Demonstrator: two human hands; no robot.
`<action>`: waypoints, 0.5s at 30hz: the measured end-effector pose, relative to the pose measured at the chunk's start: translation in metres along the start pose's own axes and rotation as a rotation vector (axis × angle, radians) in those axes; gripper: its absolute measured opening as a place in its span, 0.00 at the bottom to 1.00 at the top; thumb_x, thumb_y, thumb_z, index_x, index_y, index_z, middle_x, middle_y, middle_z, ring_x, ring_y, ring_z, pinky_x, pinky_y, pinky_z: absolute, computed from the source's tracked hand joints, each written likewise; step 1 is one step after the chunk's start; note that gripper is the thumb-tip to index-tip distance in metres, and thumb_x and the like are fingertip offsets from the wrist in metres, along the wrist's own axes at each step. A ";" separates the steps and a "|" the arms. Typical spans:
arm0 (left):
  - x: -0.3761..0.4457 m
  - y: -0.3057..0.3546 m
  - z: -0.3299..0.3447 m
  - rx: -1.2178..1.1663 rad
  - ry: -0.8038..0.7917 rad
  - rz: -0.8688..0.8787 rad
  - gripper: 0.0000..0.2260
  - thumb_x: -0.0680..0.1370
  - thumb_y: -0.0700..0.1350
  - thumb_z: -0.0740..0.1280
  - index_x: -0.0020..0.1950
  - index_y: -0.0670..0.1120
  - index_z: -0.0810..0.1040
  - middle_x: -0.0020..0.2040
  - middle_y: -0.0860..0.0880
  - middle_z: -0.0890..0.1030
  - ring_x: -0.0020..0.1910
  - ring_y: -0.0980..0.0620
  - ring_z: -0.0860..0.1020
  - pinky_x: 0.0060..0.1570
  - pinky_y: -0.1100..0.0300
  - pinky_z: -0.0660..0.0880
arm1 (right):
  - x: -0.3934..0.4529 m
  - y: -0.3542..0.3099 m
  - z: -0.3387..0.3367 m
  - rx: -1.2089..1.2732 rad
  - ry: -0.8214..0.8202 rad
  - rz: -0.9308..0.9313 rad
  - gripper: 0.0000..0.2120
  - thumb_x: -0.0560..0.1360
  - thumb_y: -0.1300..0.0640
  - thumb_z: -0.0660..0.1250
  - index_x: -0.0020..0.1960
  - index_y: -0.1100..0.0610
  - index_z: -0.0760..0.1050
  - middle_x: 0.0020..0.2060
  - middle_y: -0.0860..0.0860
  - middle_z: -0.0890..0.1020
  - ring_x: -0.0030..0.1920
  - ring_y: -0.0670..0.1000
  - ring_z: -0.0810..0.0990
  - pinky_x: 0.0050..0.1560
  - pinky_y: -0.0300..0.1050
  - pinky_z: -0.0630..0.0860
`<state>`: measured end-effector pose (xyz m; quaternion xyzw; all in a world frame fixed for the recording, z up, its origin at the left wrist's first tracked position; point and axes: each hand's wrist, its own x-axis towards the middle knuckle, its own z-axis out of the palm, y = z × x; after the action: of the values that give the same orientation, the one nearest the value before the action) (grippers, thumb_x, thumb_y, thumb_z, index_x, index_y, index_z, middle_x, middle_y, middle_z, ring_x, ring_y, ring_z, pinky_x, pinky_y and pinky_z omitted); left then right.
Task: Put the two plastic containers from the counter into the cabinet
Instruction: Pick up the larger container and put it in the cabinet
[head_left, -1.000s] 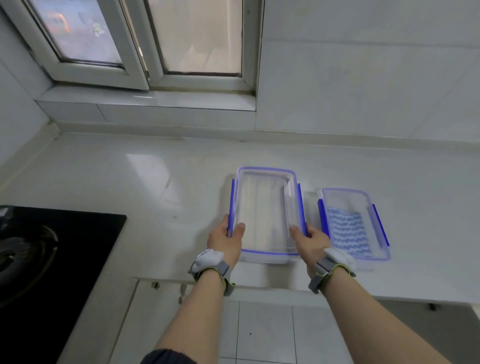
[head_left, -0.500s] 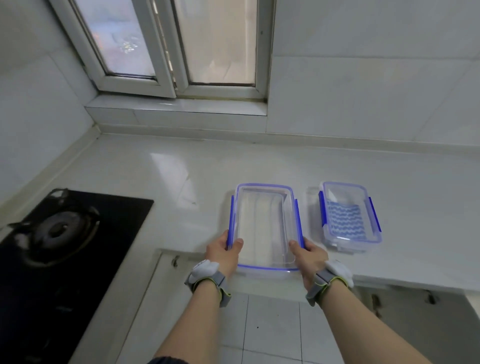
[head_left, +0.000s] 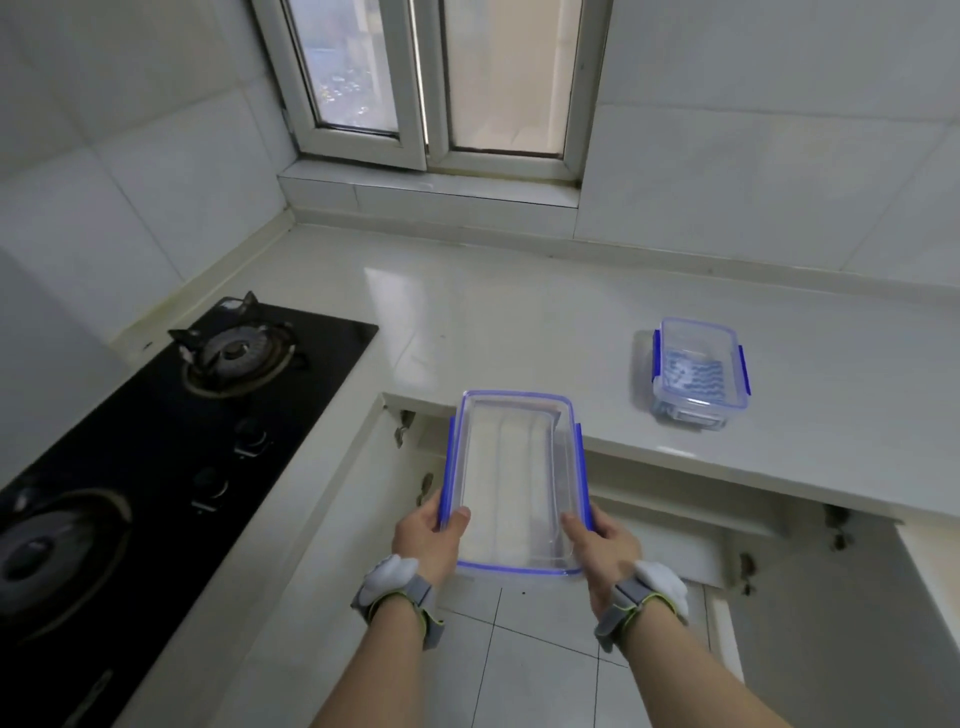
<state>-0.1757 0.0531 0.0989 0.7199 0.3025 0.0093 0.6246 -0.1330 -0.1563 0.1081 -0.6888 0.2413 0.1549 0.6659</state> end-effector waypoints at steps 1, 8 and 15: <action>-0.006 -0.007 -0.007 -0.008 0.014 -0.007 0.21 0.76 0.45 0.71 0.69 0.48 0.77 0.42 0.67 0.83 0.42 0.69 0.81 0.51 0.63 0.77 | -0.011 0.005 0.004 0.000 -0.007 -0.003 0.21 0.76 0.59 0.72 0.68 0.57 0.77 0.54 0.55 0.86 0.53 0.57 0.84 0.63 0.57 0.79; -0.013 -0.051 -0.047 -0.043 0.059 -0.081 0.22 0.77 0.43 0.70 0.70 0.46 0.75 0.48 0.57 0.84 0.44 0.62 0.82 0.54 0.61 0.76 | -0.042 0.041 0.038 0.042 -0.044 0.055 0.24 0.76 0.60 0.72 0.71 0.58 0.73 0.49 0.50 0.85 0.47 0.49 0.83 0.56 0.48 0.75; 0.022 -0.084 -0.069 -0.059 0.008 -0.127 0.22 0.77 0.42 0.70 0.71 0.45 0.73 0.54 0.53 0.83 0.48 0.57 0.82 0.56 0.62 0.74 | -0.027 0.070 0.075 0.059 -0.002 0.118 0.25 0.76 0.60 0.72 0.72 0.58 0.72 0.52 0.50 0.84 0.46 0.45 0.82 0.59 0.47 0.74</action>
<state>-0.2201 0.1273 0.0302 0.6804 0.3496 -0.0185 0.6437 -0.1850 -0.0783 0.0584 -0.6534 0.2853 0.1871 0.6758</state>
